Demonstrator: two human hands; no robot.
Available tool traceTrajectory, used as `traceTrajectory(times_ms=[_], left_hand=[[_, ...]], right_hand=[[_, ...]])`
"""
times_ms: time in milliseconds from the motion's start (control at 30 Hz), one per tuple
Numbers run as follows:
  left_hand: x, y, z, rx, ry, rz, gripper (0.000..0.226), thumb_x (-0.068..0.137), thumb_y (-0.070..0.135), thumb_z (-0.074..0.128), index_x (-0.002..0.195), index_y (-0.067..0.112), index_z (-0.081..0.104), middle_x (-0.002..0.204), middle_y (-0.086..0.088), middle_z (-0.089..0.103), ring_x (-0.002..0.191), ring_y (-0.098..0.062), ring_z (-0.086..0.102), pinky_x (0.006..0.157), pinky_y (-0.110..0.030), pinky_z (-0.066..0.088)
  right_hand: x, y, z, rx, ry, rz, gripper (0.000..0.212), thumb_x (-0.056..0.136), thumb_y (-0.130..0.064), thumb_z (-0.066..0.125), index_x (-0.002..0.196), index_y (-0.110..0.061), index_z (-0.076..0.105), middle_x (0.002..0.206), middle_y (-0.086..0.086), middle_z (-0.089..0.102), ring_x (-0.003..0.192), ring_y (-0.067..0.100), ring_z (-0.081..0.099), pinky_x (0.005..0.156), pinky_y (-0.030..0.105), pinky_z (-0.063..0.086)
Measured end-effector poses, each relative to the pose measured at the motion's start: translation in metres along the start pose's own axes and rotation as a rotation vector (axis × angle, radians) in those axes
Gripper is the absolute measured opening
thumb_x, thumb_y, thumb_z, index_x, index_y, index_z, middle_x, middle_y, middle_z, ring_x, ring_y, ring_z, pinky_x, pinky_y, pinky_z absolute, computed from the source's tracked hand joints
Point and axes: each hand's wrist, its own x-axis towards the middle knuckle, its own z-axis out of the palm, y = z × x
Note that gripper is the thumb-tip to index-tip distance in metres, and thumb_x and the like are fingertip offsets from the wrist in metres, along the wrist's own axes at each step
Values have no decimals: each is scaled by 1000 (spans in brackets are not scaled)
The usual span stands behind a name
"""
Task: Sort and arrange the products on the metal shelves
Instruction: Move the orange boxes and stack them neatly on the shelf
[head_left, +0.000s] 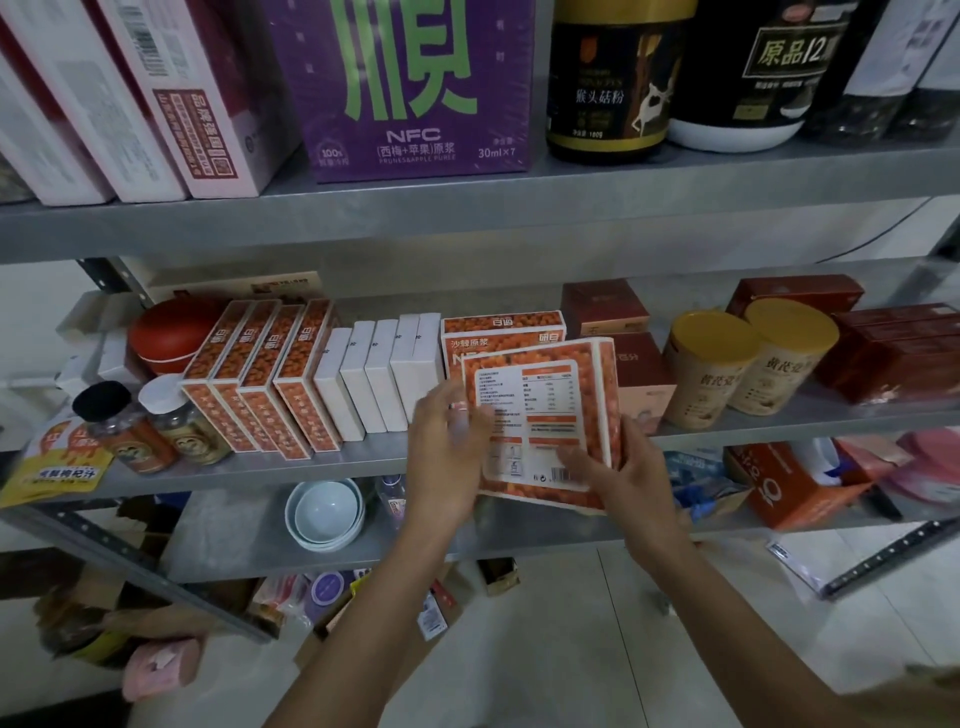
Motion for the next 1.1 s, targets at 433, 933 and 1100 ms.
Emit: traceTrajectory(times_ms=[433,933,1100], left_hand=[[3,10,-16,-289,-216,-117,41,79,-6,69,100,29,62,95,12,75,84,-3,71,61,-15,54],[48,-26,-11,128,-151,345,63,79,6,78,133,21,48,127,8,53,112,1,54,91,-6,44],[58,-45,-8,588,4,531,67,86,5,69,145,21,43,148,-12,40,131,-22,45,90,-28,51]], right_hand=[[-25,-3,18,-631,-106,-685,58,79,-17,79,133,-10,57,125,12,66,111,27,65,91,46,56],[79,-25,4,-1047,-43,-594,58,82,-26,77,134,-16,54,133,5,54,126,23,45,87,40,49],[96,-18,16,-1065,-18,-582,57,78,-28,79,131,-16,58,130,5,57,125,24,45,85,39,49]])
